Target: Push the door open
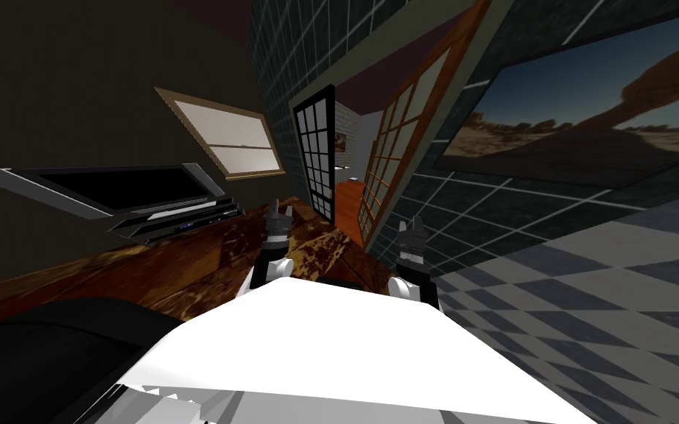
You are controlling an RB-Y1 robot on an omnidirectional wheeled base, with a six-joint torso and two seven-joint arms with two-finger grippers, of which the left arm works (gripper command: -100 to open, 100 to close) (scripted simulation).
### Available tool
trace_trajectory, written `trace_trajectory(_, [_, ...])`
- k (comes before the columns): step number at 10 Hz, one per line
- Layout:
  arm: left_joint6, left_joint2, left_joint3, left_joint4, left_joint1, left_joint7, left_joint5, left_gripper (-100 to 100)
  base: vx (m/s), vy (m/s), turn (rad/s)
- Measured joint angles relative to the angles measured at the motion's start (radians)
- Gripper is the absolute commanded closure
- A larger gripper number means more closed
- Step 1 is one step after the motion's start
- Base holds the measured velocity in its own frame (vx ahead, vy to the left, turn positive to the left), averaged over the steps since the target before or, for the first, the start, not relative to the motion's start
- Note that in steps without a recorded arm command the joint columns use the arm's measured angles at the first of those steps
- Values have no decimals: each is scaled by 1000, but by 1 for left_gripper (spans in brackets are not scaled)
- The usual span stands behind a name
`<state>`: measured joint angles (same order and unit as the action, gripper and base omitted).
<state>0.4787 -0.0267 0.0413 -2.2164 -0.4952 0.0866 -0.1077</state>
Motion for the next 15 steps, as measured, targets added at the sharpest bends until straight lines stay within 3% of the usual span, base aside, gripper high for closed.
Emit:
trace_trajectory(9, [50,-39,-98,179,68,131,-74,-100,164,89,-61])
trace_trajectory(12, [66,-45,-138,252,100,182,-103,-100,166,119,-69])
trace_trajectory(15, [96,-60,-176,334,124,241,-136,-100,134,103,-71])
